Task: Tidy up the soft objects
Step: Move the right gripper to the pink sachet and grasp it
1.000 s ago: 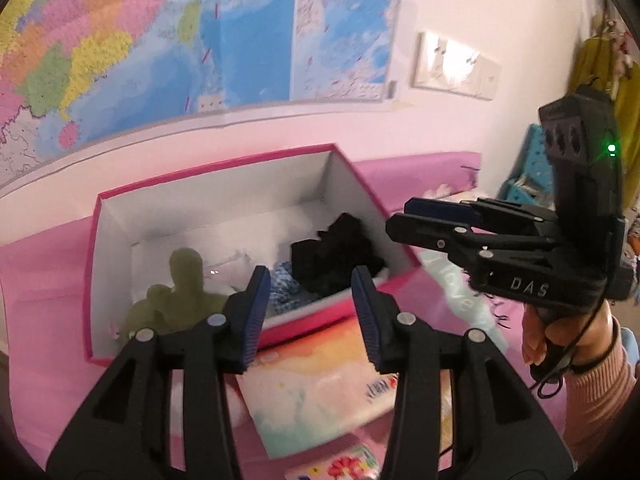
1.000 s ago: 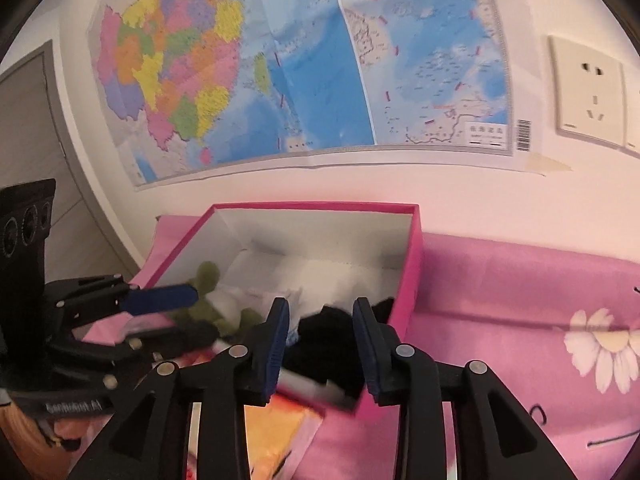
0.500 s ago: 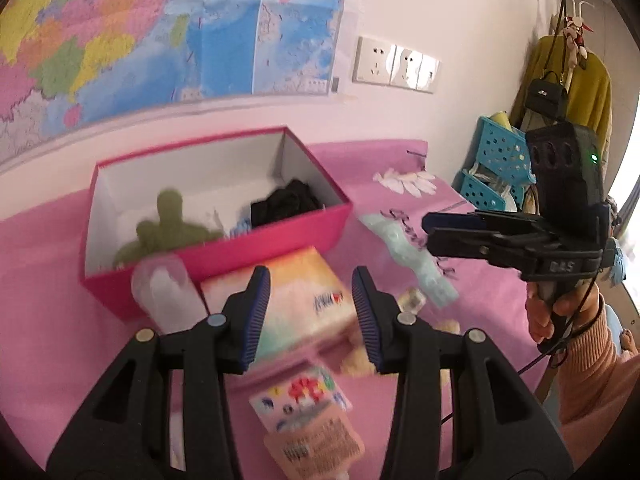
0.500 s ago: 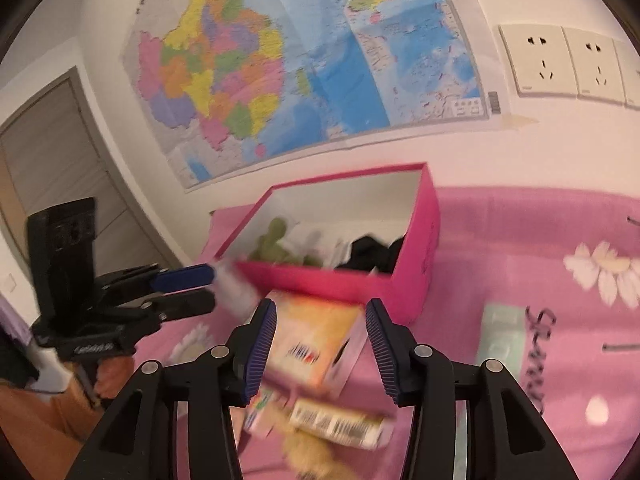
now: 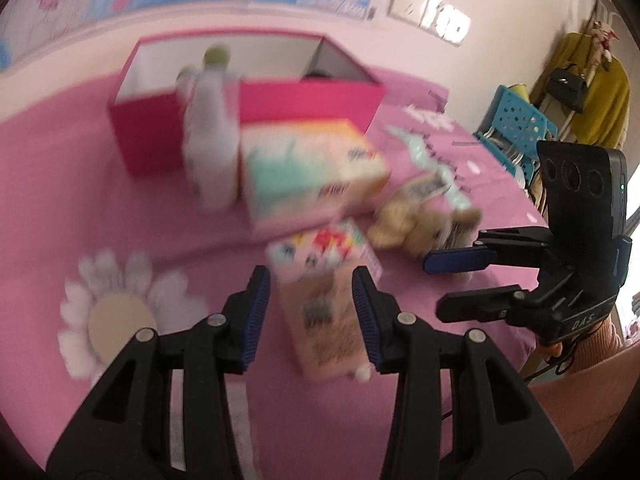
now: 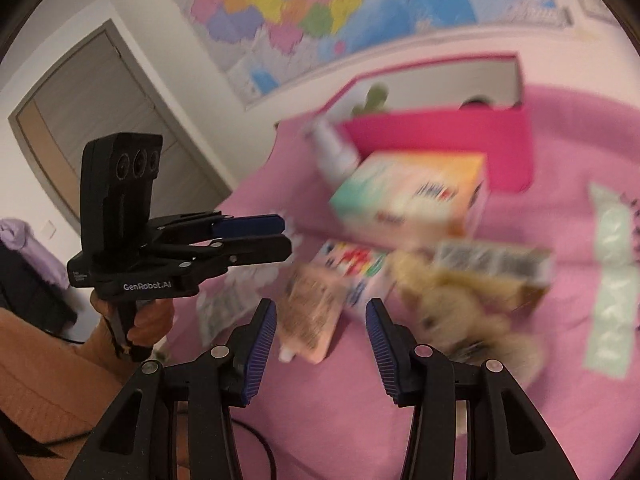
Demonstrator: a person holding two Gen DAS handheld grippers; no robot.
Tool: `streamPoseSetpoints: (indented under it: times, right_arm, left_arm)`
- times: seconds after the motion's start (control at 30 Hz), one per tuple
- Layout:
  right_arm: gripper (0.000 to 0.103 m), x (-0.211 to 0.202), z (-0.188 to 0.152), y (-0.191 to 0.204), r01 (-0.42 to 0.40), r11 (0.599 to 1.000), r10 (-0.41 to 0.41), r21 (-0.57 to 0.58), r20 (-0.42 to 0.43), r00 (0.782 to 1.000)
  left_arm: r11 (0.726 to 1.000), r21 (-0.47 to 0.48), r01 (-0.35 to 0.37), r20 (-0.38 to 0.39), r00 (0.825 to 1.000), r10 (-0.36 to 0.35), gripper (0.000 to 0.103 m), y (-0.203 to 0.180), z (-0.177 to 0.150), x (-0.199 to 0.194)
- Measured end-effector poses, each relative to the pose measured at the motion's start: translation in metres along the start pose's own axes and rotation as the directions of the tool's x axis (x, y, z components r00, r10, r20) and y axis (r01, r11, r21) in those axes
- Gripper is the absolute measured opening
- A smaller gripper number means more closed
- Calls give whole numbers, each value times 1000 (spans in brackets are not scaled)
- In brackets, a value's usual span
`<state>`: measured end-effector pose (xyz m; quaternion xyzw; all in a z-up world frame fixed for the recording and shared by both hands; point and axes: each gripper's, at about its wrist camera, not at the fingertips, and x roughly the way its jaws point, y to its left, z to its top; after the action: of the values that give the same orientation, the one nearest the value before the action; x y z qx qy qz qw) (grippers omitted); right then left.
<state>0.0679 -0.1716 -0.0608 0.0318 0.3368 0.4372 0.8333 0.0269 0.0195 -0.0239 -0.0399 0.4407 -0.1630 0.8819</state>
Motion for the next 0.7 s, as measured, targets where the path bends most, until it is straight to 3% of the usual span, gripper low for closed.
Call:
streamPoseSetpoints:
  times: [0.2, 0.47, 0.6, 0.7]
  right_arm:
    - [48, 37, -12, 3, 18, 999, -16, 27, -78, 997]
    - [48, 50, -13, -2, 7, 997, -3, 75, -66, 998]
    - [33, 57, -16, 1, -3, 996, 8, 84, -66, 998]
    - [28, 55, -16, 1, 11, 997, -6, 77, -68, 998]
  left_arm:
    - [999, -49, 22, -54, 998, -25, 45, 9, -22, 6]
    - [993, -66, 103, -91, 990, -108, 43, 4, -35, 16]
    - [991, -82, 106, -103, 988, -114, 37, 5, -39, 19]
    - [991, -75, 109, -101, 988, -116, 31, 3, -41, 16]
